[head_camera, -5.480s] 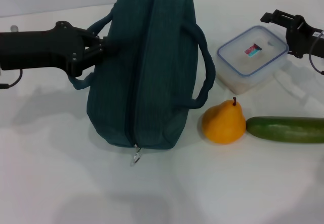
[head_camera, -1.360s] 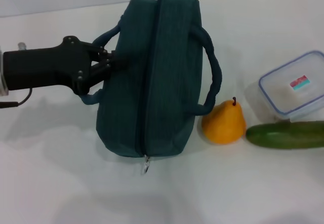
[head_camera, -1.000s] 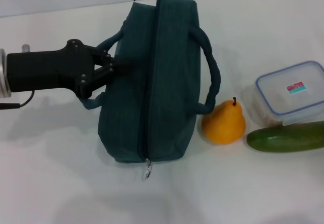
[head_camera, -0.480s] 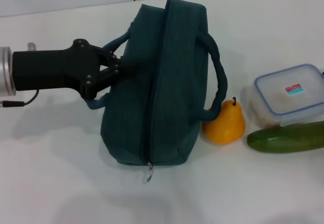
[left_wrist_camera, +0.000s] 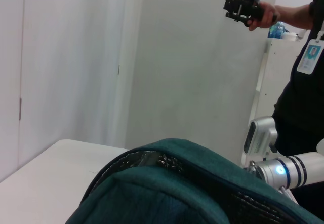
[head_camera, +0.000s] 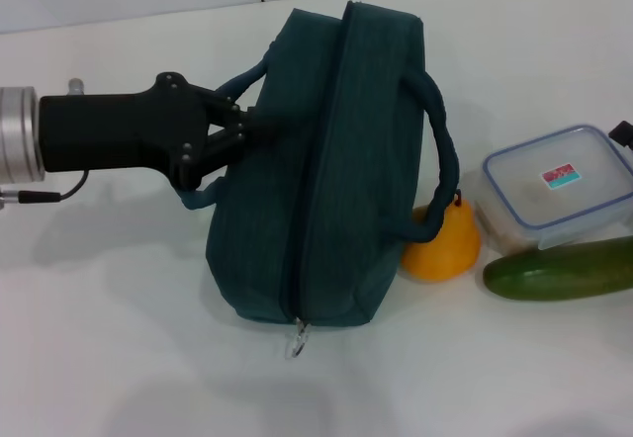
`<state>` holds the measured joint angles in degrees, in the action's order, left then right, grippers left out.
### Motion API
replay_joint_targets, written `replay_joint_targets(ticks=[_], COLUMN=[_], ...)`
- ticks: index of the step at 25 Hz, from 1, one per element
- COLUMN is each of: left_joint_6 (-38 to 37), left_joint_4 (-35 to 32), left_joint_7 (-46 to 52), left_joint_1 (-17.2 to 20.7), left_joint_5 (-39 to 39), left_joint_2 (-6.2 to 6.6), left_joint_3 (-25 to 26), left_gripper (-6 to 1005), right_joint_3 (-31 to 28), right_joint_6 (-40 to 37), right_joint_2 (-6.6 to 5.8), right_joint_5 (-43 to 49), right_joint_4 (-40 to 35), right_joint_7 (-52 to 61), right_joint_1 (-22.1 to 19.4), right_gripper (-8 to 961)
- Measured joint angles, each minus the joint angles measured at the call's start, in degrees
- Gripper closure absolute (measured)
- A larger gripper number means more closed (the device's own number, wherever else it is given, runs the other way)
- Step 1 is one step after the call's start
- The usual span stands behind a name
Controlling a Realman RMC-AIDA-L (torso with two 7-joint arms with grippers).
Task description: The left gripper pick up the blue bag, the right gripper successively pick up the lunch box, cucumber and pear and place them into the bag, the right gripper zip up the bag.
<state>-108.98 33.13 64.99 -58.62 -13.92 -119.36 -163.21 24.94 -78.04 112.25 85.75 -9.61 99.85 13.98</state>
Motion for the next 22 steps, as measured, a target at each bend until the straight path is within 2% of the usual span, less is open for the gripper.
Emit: replay_joint_targets(ticks=[22], left_joint_6=[0.1], left_joint_4=[-0.9], left_joint_7=[0.0], left_joint_1=[-0.8], left_joint_5=[0.1], left_joint_2=[-0.15], left_joint_3=[0.1], left_gripper=[934], right_joint_3=[0.8], right_joint_6=[-0.8], right_joint_2=[0.26], right_joint_5=[0.1], right_joint_4=[0.0], right_joint_7=[1.4], right_joint_1=[1.7], right_gripper=[347])
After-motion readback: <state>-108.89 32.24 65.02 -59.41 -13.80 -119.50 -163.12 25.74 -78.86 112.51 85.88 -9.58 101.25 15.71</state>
